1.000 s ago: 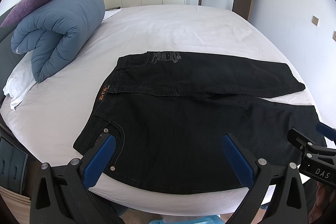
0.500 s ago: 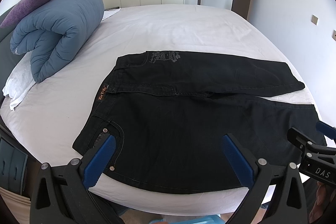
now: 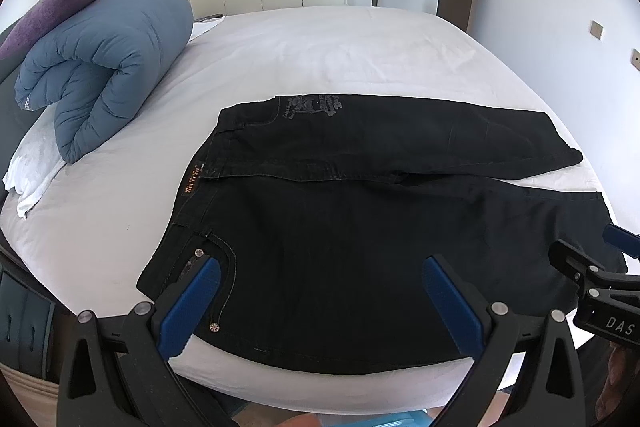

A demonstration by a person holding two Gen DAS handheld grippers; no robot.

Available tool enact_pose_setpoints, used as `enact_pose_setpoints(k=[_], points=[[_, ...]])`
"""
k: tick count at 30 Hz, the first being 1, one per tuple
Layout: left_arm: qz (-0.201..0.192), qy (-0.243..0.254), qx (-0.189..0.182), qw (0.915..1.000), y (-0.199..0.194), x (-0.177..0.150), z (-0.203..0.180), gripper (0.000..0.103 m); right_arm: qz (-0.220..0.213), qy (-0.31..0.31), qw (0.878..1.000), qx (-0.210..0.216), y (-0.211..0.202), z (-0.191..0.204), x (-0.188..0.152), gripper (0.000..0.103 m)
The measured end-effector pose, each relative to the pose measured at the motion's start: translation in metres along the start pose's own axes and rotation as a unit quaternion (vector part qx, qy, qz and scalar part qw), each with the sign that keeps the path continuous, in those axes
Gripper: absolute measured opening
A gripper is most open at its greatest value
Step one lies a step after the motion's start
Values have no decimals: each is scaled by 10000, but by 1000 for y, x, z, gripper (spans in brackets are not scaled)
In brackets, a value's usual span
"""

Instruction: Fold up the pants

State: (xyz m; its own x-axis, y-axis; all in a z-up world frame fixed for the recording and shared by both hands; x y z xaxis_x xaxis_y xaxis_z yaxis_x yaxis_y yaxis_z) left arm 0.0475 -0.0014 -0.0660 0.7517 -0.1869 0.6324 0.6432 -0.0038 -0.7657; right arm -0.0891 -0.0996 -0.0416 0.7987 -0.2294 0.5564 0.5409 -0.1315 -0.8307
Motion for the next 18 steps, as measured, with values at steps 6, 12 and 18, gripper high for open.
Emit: enact_pose_setpoints(k=[6,12,18], points=[[5,93,-49,9999,15,10,10,103,95,-75,9999,25,14,6,5,103],[-121,564,-437,9974,39,28,12,103,185,-280,9990,301,35,20,22,103],[623,741,-748,9925,93,45,29,103,173,-943,9880,1210,63,47,64,103]])
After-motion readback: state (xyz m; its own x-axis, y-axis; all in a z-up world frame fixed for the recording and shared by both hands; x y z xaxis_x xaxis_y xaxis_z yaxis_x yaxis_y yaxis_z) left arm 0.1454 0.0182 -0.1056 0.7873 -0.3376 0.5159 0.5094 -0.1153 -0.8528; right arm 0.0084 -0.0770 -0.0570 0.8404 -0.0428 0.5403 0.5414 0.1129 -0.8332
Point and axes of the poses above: each gripper's, at about its wrist camera, not at the fingertips, and y roughly the way its jaws point, z to its left, x to its top, the point moved 7 cm from there along y, roughly the way its jaws point, and after that the axes turned 8 degrees about y, right-handed, at the moved point
